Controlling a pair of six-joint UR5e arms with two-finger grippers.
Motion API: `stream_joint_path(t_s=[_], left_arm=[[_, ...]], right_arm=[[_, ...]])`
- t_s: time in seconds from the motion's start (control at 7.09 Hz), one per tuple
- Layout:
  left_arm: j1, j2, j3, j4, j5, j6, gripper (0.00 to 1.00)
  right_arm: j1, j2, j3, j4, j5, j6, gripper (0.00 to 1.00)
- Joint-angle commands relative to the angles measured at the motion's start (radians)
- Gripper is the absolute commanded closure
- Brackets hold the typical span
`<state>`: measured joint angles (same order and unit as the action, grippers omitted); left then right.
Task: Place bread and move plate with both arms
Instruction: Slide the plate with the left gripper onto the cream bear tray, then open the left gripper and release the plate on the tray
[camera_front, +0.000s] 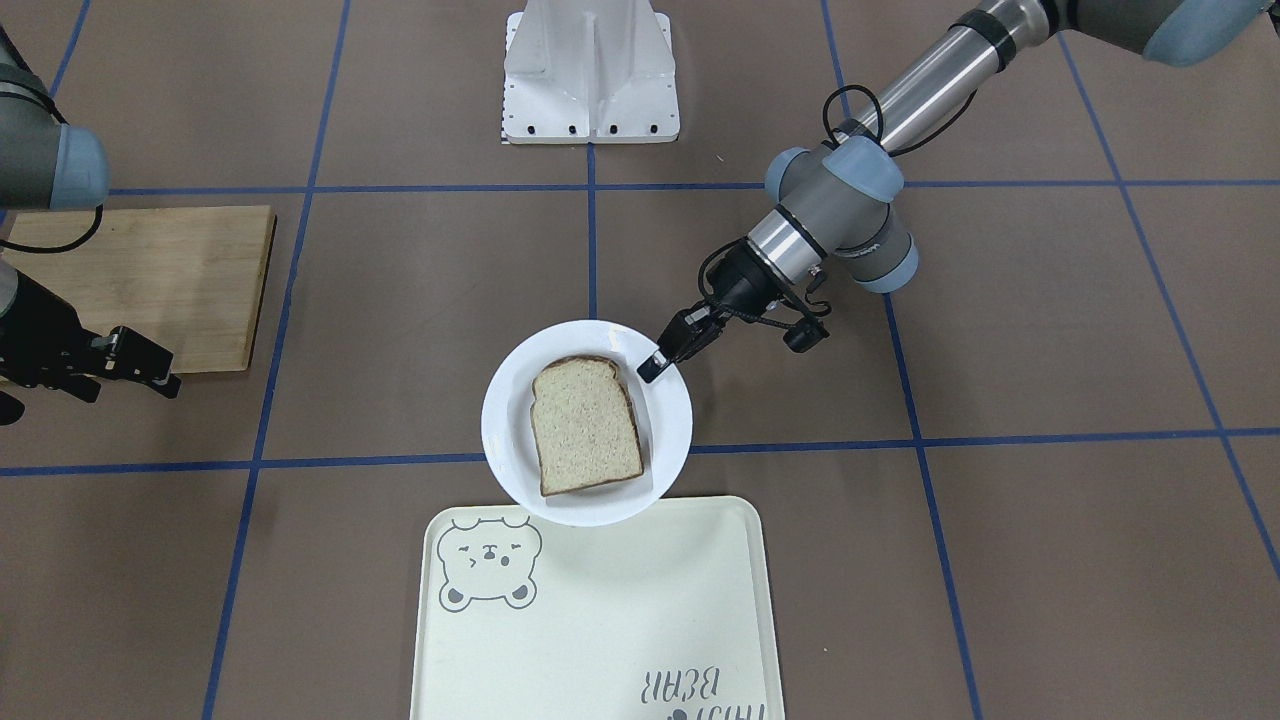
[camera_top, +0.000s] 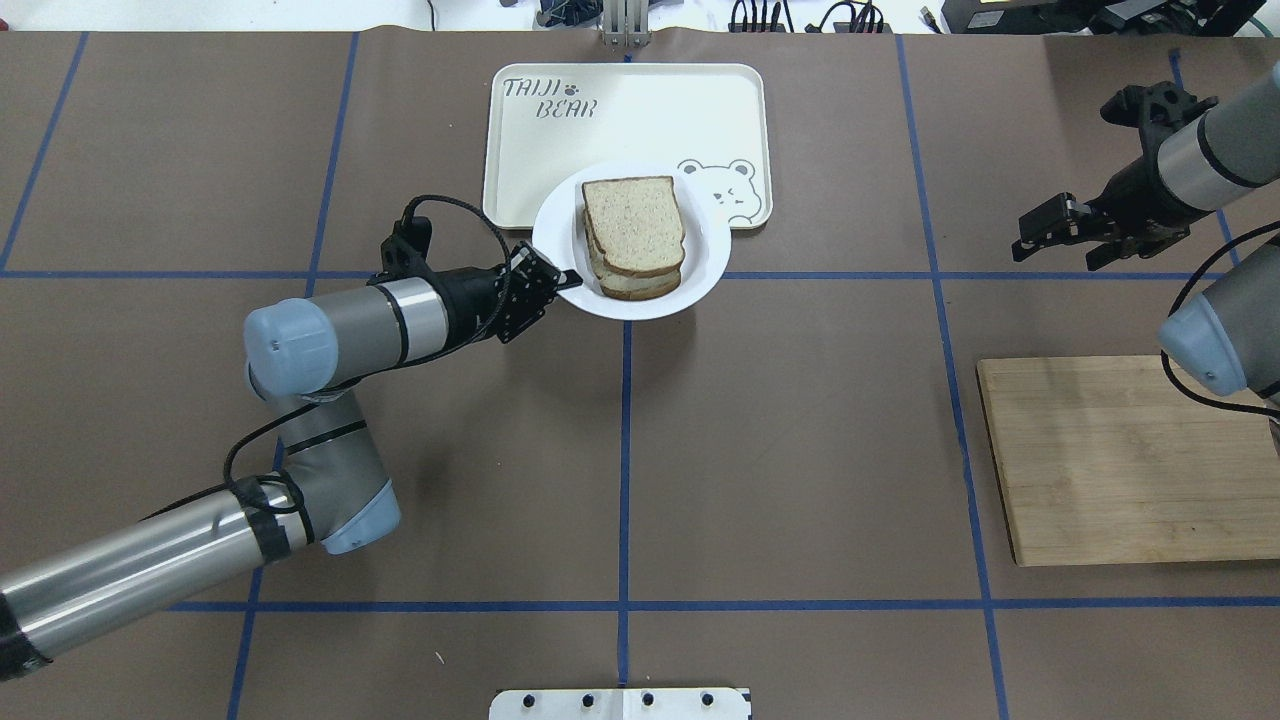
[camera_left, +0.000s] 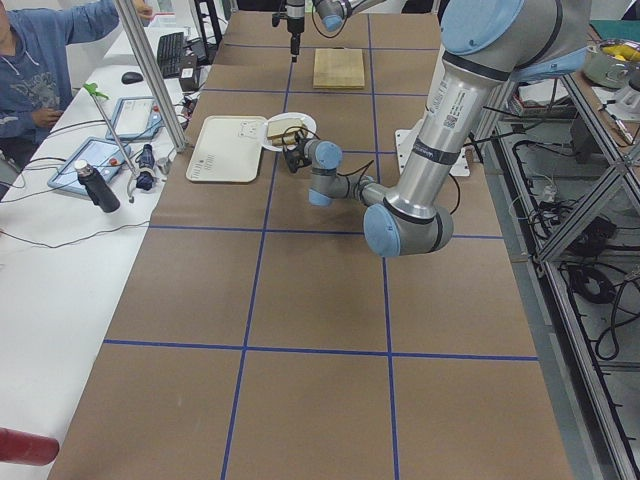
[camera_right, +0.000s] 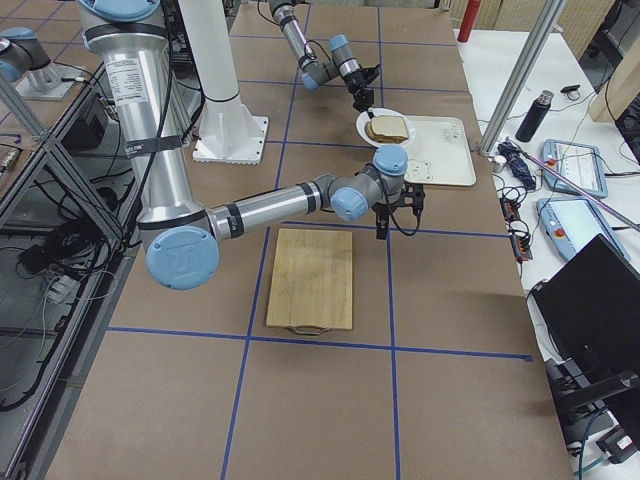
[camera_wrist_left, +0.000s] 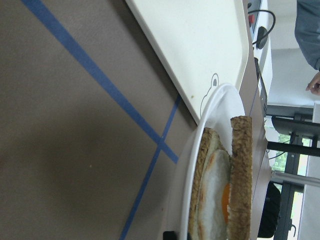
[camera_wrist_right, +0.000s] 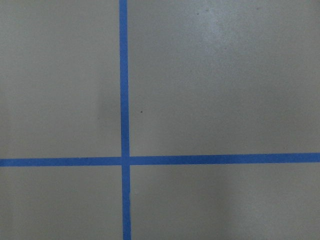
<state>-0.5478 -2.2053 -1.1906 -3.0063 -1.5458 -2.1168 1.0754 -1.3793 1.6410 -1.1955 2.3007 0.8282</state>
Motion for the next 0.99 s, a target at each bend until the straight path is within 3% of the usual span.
stream_joint_path(t_s=[0.0,0.56,0.85], left_arm=[[-0.012,-0.146,0.177,0.059,0.167,-0.115,1.00],[-0.026,-0.313,0.438,0.093,0.269,-0.298,1.00],[-0.026,-0.317,0.462,0.093,0.271,-0.298,1.00]], right_arm=[[-0.002,-0.021,0.010,0.002,-0.001,0.002,0.00],[0.000,-0.044,0.040,0.005,-0.001,0.002,0.00],[-0.002,-0.041,0.040,0.005,-0.001,0.002,0.00]])
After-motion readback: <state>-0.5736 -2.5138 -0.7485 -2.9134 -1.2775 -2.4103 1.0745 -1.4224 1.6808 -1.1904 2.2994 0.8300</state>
